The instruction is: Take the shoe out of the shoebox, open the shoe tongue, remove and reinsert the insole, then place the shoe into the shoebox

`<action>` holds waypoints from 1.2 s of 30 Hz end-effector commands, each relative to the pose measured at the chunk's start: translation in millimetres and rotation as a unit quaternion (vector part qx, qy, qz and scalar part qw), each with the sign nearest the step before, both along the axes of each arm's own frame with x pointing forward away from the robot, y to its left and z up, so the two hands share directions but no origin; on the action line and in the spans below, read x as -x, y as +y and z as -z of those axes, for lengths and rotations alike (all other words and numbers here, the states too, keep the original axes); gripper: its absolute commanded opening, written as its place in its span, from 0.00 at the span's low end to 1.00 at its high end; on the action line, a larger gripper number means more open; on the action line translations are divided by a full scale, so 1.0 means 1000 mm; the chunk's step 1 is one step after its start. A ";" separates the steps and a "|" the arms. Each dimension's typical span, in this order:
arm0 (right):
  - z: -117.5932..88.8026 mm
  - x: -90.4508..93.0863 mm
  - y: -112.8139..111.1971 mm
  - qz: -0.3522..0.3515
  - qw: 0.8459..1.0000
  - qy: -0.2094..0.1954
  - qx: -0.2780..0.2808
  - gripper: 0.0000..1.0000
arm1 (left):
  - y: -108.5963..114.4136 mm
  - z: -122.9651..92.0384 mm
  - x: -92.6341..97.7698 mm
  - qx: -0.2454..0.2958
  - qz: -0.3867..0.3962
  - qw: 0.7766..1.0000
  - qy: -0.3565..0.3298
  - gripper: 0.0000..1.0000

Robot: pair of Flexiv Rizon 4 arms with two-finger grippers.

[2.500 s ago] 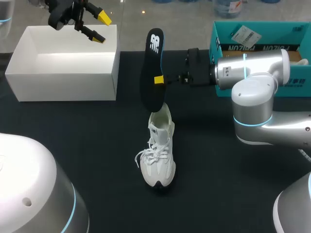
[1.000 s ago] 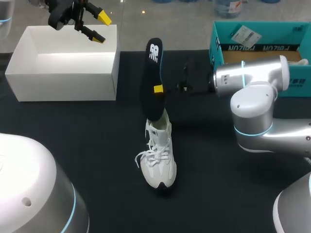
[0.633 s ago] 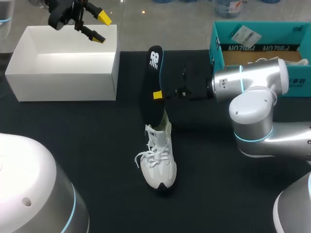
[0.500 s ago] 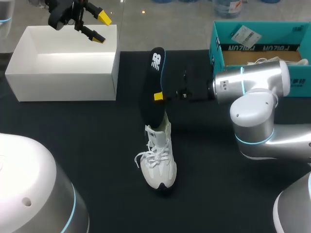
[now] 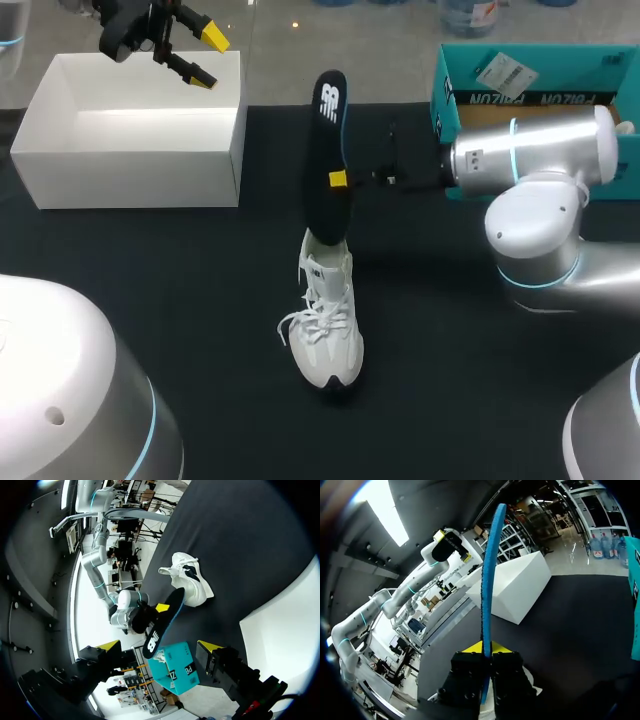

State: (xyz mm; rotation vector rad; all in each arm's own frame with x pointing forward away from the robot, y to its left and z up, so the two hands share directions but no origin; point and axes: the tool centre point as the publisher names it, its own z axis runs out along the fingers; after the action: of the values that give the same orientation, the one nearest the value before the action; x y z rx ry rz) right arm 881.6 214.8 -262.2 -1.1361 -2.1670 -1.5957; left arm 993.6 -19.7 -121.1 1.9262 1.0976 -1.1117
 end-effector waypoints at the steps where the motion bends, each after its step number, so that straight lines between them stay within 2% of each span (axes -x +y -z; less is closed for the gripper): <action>1: -0.008 0.006 -0.017 -0.003 1.000 0.007 0.015 0.00 | 0.001 0.000 -0.001 -0.001 0.002 1.000 0.000 1.00; 8: 0.004 0.013 -0.027 0.001 1.000 0.019 0.009 0.00 | 0.001 0.000 -0.001 -0.001 0.002 1.000 0.000 1.00; 18: 0.024 0.029 -0.021 0.005 0.999 0.040 -0.009 0.00 | 0.001 0.000 -0.001 -0.001 0.002 1.000 0.000 1.00; 24: 0.026 0.032 -0.020 0.011 0.999 0.042 -0.010 0.00 | 0.001 0.000 -0.001 -0.001 0.002 1.000 0.000 1.00; 30: 0.015 0.026 -0.020 0.011 1.000 0.027 -0.003 0.00 | 0.001 0.000 -0.001 -0.001 0.002 1.000 0.000 1.00; 36: 0.004 0.007 -0.015 -0.011 1.000 0.004 0.001 0.00 | 0.001 0.000 -0.001 -0.001 0.002 1.000 0.000 1.00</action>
State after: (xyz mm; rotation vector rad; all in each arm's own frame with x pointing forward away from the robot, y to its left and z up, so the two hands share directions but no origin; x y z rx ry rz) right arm 862.6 195.9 -268.0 -1.1337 -2.1606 -1.5992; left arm 993.6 -19.7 -121.1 1.9263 1.0976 -1.1117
